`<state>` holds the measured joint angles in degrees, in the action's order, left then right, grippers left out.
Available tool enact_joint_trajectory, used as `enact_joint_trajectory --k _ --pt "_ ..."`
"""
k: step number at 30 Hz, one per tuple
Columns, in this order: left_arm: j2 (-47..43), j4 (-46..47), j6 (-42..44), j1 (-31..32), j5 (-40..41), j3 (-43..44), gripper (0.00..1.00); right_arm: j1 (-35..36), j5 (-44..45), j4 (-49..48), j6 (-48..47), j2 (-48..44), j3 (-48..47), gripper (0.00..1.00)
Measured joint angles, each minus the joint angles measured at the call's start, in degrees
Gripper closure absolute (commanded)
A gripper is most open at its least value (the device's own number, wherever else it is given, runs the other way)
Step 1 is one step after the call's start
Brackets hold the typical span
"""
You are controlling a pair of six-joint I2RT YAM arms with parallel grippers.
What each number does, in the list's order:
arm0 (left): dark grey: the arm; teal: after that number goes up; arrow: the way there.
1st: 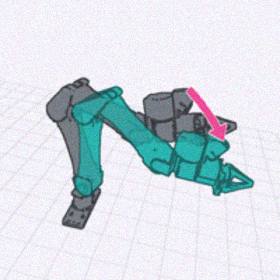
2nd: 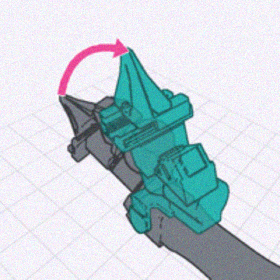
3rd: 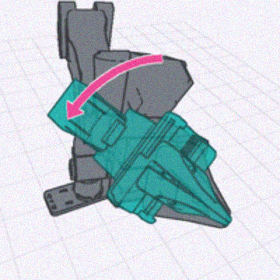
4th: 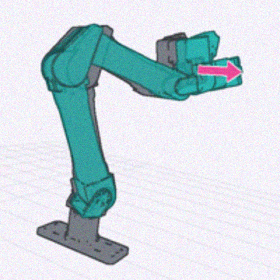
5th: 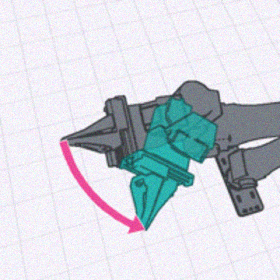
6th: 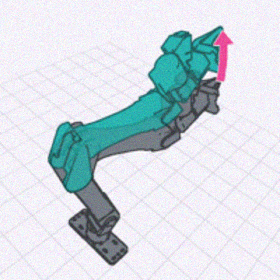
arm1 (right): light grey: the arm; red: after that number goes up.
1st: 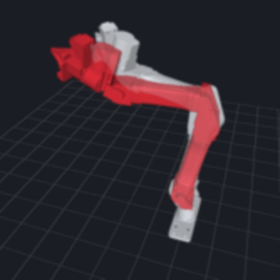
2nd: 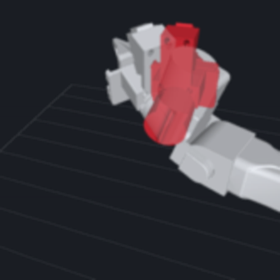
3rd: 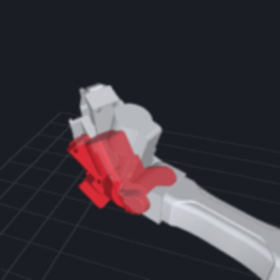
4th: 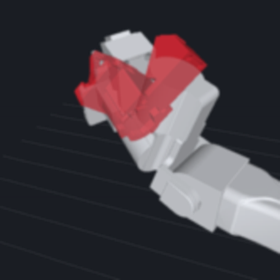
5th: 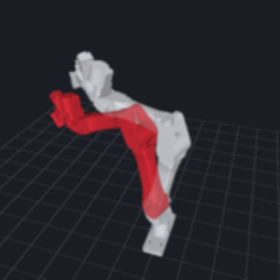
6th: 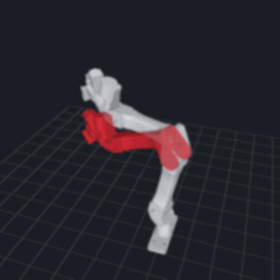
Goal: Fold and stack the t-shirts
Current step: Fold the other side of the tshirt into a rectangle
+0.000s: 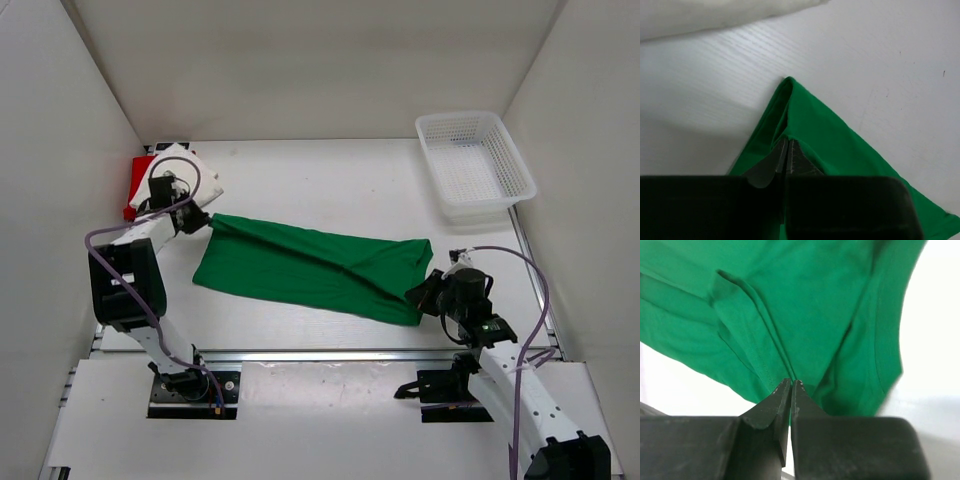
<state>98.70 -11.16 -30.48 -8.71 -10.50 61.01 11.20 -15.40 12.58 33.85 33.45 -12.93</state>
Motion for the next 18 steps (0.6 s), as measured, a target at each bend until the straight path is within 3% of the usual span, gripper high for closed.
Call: enact_joint_trajectory --k 9,12,18 --pt "-9.62 4.50 -6.12 -4.09 -1.77 -9.29 0.78 1.53 -0.07 2.73 3.87 -5.22 3.85 0.96" --pt "-13.94 7.63 -8.44 -5.27 -1.53 -11.67 0.68 3.10 0.50 3.06 4.35 -5.44 3.85 0.91" --pt "-17.75 13.57 -11.30 -5.81 -1.09 -15.50 0.74 3.78 1.07 4.00 4.72 -5.42 3.80 0.73"
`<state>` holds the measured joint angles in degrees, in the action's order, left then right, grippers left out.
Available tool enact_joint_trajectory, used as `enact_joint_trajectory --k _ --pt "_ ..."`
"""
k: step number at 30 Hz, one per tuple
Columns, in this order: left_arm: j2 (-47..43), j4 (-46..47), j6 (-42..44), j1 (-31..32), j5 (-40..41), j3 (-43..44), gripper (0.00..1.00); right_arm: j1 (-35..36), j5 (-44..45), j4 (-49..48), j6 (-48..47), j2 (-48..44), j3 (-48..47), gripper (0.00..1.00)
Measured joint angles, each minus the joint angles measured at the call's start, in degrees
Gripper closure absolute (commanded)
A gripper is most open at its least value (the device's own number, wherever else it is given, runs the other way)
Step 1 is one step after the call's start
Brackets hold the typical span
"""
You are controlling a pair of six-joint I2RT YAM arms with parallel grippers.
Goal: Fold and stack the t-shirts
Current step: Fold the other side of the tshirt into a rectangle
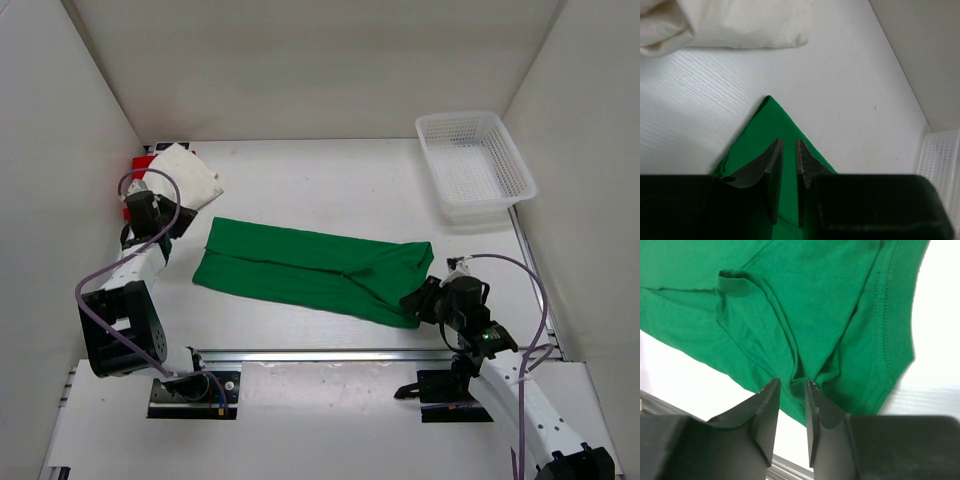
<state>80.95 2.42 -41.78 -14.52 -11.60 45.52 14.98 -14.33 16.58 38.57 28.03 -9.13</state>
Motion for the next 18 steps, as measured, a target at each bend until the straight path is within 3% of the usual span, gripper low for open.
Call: enact_joint_trajectory --k 4,8,14,18 --pt "1.57 1.29 -0.70 4.00 0.20 0.09 0.76 0.07 1.36 2.25 -1.84 1.44 -2.69 0.73" --pt "3.08 3.89 -1.51 12.63 0.26 0.37 0.77 1.49 3.15 0.68 -5.05 7.08 -8.59 1.00" --pt "4.02 7.76 -0.66 26.95 0.44 0.39 0.77 5.35 3.89 -7.98 -9.88 25.20 -16.20 1.00" --pt "7.54 9.49 0.02 32.65 -0.22 0.37 0.78 4.42 2.10 -14.21 -12.07 39.39 -21.29 1.00"
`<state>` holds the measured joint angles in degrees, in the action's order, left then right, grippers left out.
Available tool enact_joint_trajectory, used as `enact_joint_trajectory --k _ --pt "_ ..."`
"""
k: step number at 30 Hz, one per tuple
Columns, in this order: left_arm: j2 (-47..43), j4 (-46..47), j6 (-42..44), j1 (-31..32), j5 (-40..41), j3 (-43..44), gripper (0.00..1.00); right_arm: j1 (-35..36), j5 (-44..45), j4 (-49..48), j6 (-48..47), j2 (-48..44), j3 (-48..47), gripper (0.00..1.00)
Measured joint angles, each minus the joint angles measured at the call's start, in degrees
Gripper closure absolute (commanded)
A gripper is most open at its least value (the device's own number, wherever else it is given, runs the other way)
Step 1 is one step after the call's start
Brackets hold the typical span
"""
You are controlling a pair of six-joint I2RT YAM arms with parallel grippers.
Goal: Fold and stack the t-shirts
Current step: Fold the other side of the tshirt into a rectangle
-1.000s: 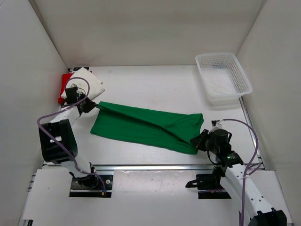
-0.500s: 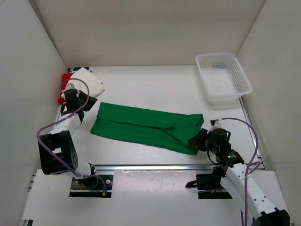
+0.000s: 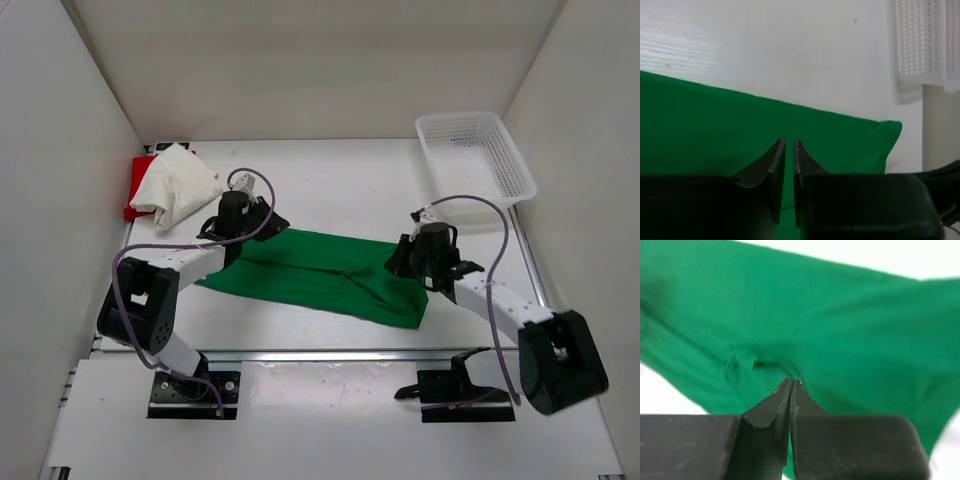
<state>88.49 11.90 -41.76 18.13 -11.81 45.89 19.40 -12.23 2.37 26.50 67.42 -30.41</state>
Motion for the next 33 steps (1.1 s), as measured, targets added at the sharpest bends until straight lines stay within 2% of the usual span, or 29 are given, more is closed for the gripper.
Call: enact_joint_trajectory --k 3,9,17,25,33 --pt "2.86 0.76 0.28 1.86 -1.03 -0.81 0.79 0.00 -1.25 -4.39 -1.29 6.93 -2.54 1.00" --pt "4.02 2.99 0.04 4.09 -1.88 -5.33 0.79 -0.17 -5.62 -9.68 -1.92 14.67 -4.02 1.00" --pt "4.70 7.41 -0.76 6.01 -3.65 -8.04 0.80 1.27 -8.57 -12.39 -2.34 19.37 -4.04 1.00" --pt "4.79 9.84 -1.20 5.62 -4.22 -11.06 0.80 0.98 -11.69 -12.96 -2.71 20.09 -4.17 1.00" --pt "4.72 11.54 -2.03 4.11 -5.18 -12.74 0.81 7.17 -15.74 -8.52 -2.60 15.32 -2.25 1.00"
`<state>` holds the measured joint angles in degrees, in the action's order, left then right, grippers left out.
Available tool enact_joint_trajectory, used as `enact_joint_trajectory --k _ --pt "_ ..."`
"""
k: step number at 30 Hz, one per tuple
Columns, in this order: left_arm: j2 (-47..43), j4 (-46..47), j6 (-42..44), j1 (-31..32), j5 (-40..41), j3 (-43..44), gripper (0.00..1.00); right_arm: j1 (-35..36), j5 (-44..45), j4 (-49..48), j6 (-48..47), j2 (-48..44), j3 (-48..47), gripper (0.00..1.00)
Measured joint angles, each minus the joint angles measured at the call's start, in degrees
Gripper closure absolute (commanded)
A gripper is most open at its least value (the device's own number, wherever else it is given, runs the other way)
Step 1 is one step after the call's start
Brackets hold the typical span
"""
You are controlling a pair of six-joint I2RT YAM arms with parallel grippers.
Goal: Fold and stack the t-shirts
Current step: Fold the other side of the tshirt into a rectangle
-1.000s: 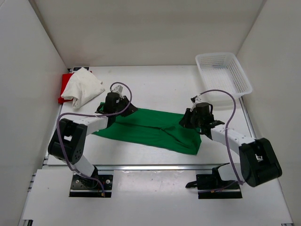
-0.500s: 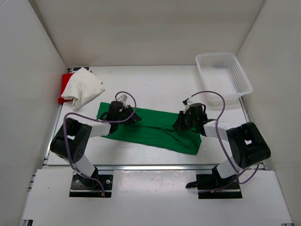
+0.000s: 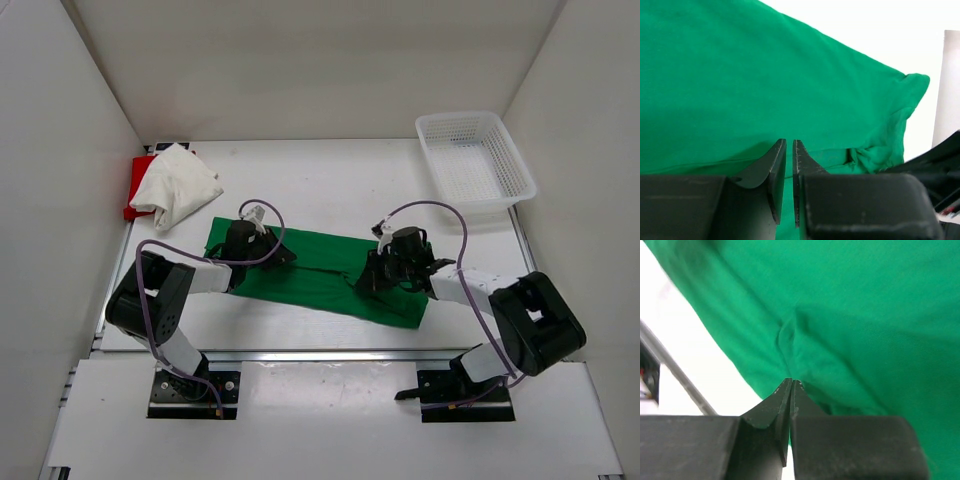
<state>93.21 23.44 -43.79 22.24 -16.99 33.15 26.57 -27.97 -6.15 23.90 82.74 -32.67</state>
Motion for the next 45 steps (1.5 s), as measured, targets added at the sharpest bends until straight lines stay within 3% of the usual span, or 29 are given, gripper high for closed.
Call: enact_joint_trajectory --k 5,8,13,20,29,35,45 --pt "-0.35 0.70 -0.24 -0.04 -0.48 0.00 0.80 7.74 0.66 9.22 -0.46 -2.73 -2.91 1.00" --pt "-1.60 0.83 -0.39 0.00 -0.52 -0.04 0.80 10.95 2.58 12.04 -0.57 -7.43 -5.03 0.88" --pt "-4.20 1.20 -0.48 0.24 -0.24 -0.11 0.81 7.61 8.81 13.29 -1.51 -12.63 -5.92 0.70" --pt "-4.68 1.77 -0.83 1.09 -0.15 -1.86 0.80 8.44 18.51 17.55 -3.54 -4.50 -6.88 0.69" --pt "-4.72 1.90 -0.87 2.38 -0.20 -2.64 0.81 11.39 21.75 18.43 -4.79 -0.28 -9.44 0.67" --pt "-4.72 1.90 -0.87 2.32 -0.20 -2.73 0.81 11.69 23.63 19.02 -5.20 1.88 -10.01 0.74" --pt "-4.72 1.95 -0.87 2.32 -0.26 -2.78 0.80 13.66 27.69 20.65 -6.16 5.44 -13.20 0.99"
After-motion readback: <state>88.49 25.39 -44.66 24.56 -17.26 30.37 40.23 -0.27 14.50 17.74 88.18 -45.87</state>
